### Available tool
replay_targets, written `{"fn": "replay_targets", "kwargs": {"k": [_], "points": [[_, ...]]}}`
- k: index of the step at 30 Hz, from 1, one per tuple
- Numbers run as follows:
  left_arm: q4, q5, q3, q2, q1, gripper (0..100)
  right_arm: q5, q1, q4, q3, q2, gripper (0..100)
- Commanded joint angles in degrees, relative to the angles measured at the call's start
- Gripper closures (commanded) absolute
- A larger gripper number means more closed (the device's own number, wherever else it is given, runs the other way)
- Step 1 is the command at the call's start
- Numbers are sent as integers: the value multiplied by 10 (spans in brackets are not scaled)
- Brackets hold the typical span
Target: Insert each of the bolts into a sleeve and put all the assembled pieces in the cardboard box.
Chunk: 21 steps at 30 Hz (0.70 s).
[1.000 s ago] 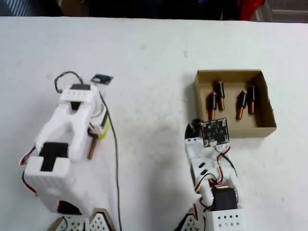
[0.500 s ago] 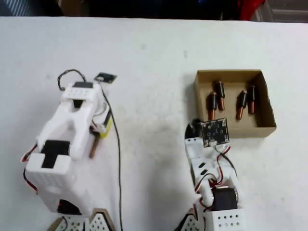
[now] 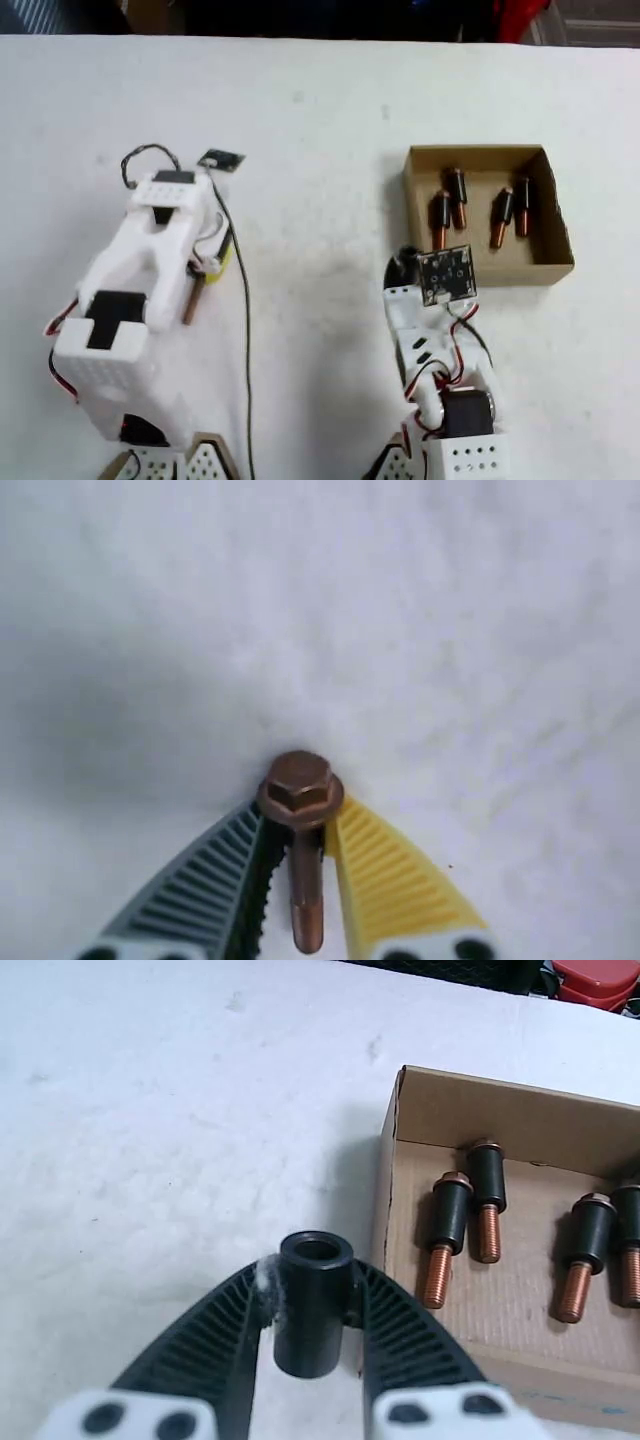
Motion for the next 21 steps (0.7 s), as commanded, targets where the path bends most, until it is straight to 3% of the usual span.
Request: {"fn": "replay_targets", "kwargs": {"k": [1, 9, 21], "points": [[-26, -1, -29, -3, -3, 980, -4, 0, -10, -4, -7, 982], [-25, -11, -30, -31, 44, 980, -4, -15, -10, -4, -7, 982], [-56, -11, 48, -334, 81, 980, -3, -131, -55, 15, -7, 982]]}}
